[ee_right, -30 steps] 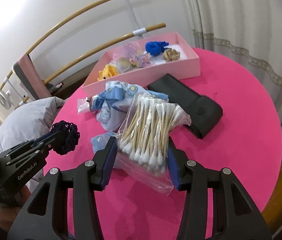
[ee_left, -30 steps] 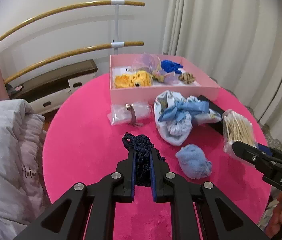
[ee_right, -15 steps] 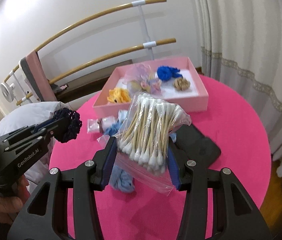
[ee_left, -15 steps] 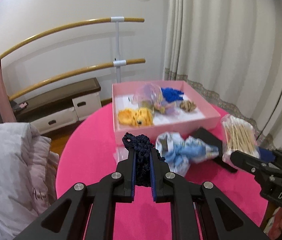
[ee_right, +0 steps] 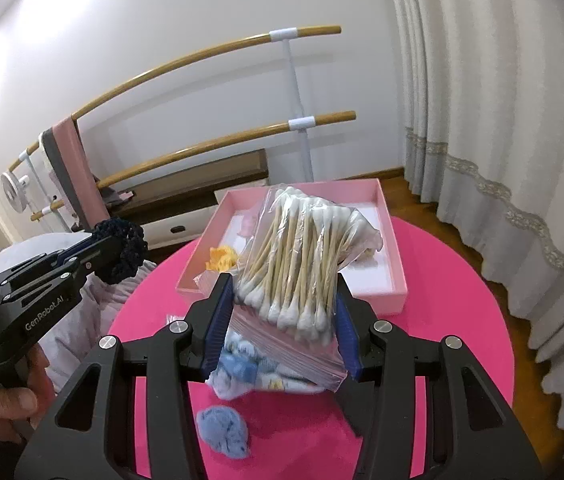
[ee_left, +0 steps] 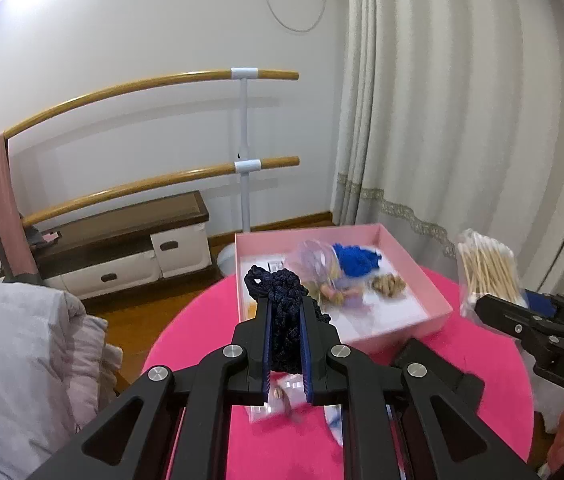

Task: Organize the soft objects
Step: 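Carry the scrunchie and cotton-swab bag up over the pink box with both tools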

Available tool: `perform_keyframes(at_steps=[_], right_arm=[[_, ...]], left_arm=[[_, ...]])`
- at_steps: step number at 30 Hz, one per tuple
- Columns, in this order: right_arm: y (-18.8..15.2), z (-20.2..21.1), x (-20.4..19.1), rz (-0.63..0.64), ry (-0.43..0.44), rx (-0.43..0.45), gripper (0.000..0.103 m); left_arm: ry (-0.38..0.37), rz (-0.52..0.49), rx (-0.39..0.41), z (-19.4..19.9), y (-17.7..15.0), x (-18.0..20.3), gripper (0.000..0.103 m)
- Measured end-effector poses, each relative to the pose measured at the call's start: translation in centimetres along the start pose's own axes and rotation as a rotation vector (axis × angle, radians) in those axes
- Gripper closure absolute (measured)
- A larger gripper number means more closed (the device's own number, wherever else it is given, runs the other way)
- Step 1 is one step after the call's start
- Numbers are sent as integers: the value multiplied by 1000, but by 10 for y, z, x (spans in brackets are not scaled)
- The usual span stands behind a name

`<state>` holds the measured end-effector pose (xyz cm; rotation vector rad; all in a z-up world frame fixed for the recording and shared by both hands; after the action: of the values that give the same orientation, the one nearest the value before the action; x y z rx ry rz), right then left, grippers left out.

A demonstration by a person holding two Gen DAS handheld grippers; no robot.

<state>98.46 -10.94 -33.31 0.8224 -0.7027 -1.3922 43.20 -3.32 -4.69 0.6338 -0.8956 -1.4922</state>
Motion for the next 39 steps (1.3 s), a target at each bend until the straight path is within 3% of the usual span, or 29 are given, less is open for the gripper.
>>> perform_keyframes(at_steps=[9, 16, 29, 39], right_arm=[[44, -28, 15, 5, 15, -9, 59], [73, -55, 19, 26, -10, -17, 59], [89, -89, 44, 6, -25, -69, 58], [84, -126, 63, -60, 12, -149, 58]], left_arm=[[-36, 27, 12, -38, 48, -3, 94], [-24, 8, 16, -78, 77, 3, 94], [-36, 20, -20, -151, 111, 13, 94], [-60, 45, -102, -221, 140, 16, 94]])
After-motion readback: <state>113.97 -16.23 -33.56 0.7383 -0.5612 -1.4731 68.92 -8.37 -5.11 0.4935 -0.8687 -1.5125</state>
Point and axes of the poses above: each gripper's, at about its wrist camera, not at the fingertips, and z roughly against the way its jaws point, x to its right, y to its top, the point moved 4 cm from there along -z, roughly the way its jaws point, and after that the axes turned 5 degrees about z, right-handed, at the moved point
